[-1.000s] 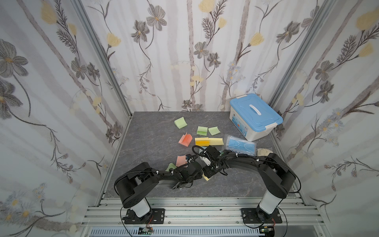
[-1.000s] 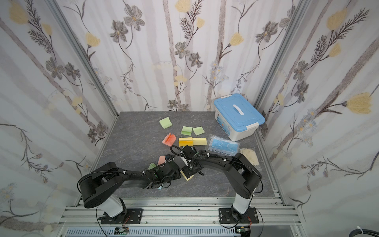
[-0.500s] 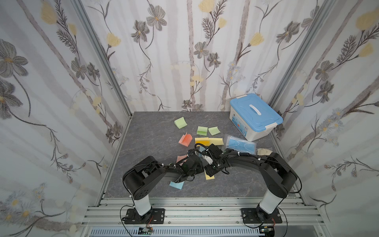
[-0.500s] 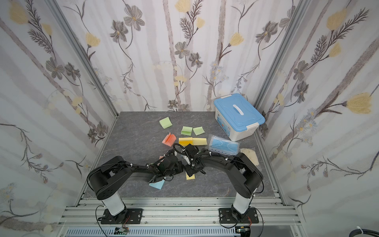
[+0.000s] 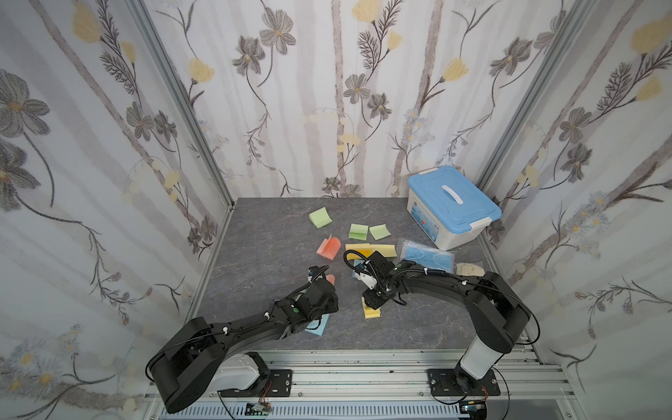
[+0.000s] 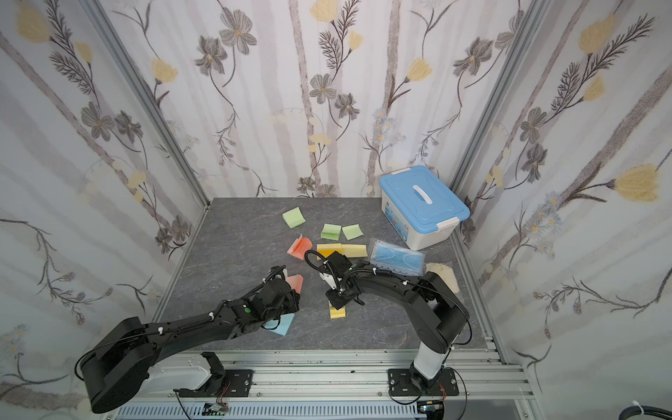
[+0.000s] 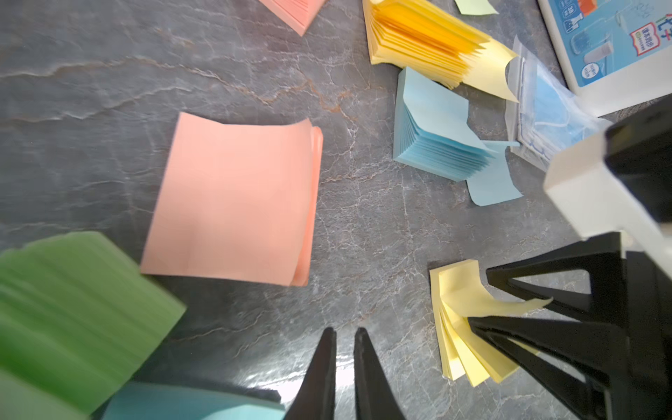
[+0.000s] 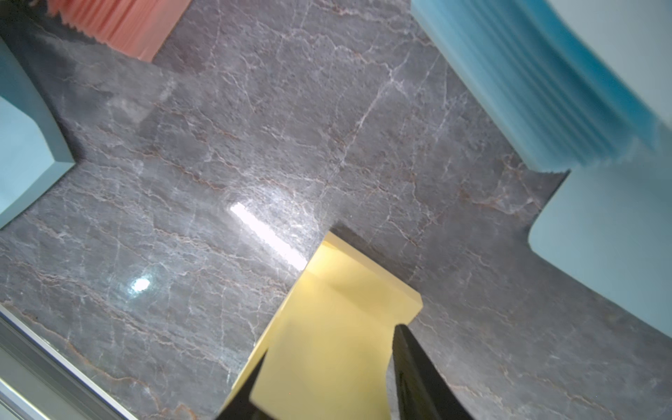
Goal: Tear off pages from different memo pads
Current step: Pick up the memo pad from the center of the board.
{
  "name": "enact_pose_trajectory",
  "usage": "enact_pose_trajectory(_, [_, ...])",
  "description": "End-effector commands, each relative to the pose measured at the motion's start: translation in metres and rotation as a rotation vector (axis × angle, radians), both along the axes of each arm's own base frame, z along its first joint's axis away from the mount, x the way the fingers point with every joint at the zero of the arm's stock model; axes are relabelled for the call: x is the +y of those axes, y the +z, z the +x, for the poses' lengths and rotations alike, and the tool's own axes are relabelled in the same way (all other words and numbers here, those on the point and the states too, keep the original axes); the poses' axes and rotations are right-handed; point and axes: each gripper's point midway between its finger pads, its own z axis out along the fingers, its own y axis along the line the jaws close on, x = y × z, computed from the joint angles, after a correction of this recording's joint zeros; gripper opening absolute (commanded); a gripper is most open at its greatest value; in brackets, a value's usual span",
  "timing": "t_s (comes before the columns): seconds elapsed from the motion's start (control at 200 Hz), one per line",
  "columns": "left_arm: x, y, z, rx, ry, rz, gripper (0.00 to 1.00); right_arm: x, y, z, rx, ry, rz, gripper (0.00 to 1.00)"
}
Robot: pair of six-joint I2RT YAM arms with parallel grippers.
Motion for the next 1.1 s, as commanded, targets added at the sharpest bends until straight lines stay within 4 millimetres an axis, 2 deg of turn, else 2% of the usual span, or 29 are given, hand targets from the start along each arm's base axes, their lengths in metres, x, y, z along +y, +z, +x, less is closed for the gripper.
enact_pose_trajectory(0.0, [0.019, 0.000, -0.005, -0.017, 0.024, 0.062, 0.16, 0.001, 0.003, -0.007, 0.024, 0.046, -0.006, 0.44])
enact_pose_trajectory(0.23, [0.029, 0.002, -0.011, -0.032, 0.030, 0.056, 0.16, -0.001, -0.001, -0.013, 0.050, 0.096, -0.019, 0.33])
enact_pose_trajectory(0.48, [0.033, 0.008, -0.015, -0.048, 0.016, 0.054, 0.17, 0.011, -0.002, -0.022, 0.087, 0.169, 0.020, 0.21])
enact_pose_trajectory(0.624, [0.031, 0.013, -0.017, -0.059, -0.005, 0.042, 0.18, 0.011, 0.000, -0.019, 0.071, 0.181, 0.007, 0.00])
enact_pose_trajectory(0.669, [0.028, 0.016, -0.018, -0.066, -0.023, 0.031, 0.18, 0.011, 0.004, -0.019, 0.062, 0.188, 0.011, 0.00])
enact_pose_trajectory(0.764, [0.023, 0.022, -0.020, -0.077, -0.068, 0.012, 0.22, 0.013, 0.021, -0.015, 0.015, 0.202, 0.023, 0.00])
enact_pose_trajectory(0.864, [0.013, 0.037, -0.024, -0.106, -0.128, -0.029, 0.29, 0.015, 0.050, -0.006, -0.103, 0.230, 0.029, 0.00])
enact_pose_trajectory(0.894, [0.011, 0.044, -0.024, -0.122, -0.143, -0.045, 0.32, 0.016, 0.056, -0.004, -0.138, 0.251, 0.023, 0.00])
enact_pose_trajectory(0.914, [0.010, 0.047, -0.025, -0.128, -0.153, -0.051, 0.34, 0.017, 0.070, -0.003, -0.184, 0.268, 0.037, 0.00])
enact_pose_trajectory(0.954, [0.007, 0.056, -0.026, -0.148, -0.173, -0.071, 0.38, 0.020, 0.083, -0.002, -0.244, 0.304, 0.040, 0.00])
enact_pose_trajectory(1.094, [-0.001, 0.088, -0.031, -0.228, -0.234, -0.152, 0.50, 0.029, 0.117, -0.002, -0.399, 0.415, 0.076, 0.00])
